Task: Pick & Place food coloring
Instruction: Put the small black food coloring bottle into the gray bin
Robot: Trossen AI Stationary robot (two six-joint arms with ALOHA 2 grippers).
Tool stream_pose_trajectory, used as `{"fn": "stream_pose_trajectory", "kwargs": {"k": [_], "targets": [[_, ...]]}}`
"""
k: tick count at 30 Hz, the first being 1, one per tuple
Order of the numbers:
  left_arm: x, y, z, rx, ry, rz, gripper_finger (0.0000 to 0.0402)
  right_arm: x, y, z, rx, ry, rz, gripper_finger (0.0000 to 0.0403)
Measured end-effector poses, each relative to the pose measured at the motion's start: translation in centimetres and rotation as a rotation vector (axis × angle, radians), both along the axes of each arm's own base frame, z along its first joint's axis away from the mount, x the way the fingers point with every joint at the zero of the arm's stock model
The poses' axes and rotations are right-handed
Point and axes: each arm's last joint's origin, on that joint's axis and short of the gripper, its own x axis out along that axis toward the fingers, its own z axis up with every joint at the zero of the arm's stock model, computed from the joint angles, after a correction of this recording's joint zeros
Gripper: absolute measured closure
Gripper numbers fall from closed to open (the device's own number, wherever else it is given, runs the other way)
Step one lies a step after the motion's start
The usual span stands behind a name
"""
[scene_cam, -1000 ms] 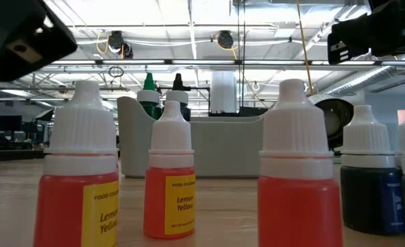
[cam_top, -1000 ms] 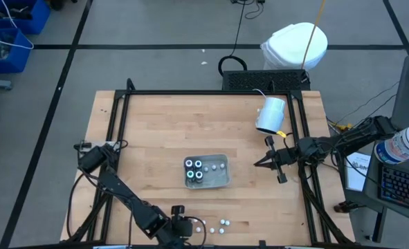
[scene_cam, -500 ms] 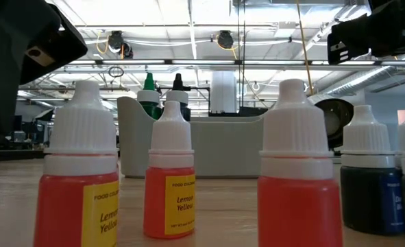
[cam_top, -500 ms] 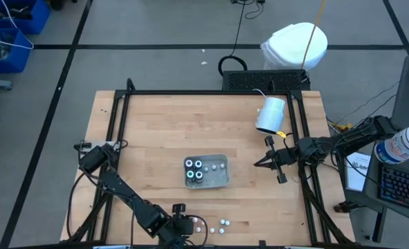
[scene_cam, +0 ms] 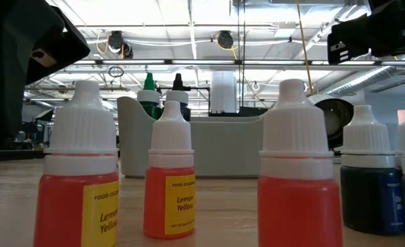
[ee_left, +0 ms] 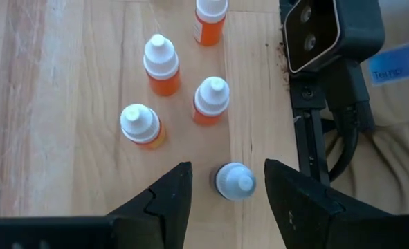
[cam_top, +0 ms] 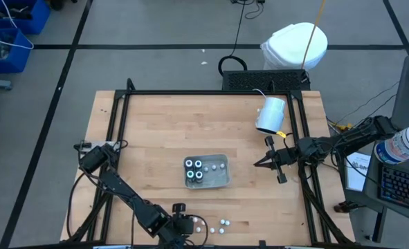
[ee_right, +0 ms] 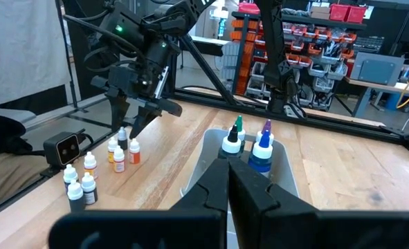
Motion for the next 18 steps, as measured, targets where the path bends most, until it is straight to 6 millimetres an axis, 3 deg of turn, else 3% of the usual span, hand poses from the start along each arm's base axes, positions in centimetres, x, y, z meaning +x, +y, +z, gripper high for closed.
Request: {"fn": "stream_pose_trajectory", "kwargs": {"k": [15, 18], "targets": [[-0.03, -0.03, 0.0, -0.017, 0.007, 0.025, 0.0216, 0.0, 0.0, 0.0, 0.0, 0.0, 0.0, 0.0403], [-0.05, -0.04, -0.01, -0.022, 0.013, 0.02, 0.0232, 0.0, 0.0, 0.0, 0.0, 0.0, 0.0, 0.0403]]}}
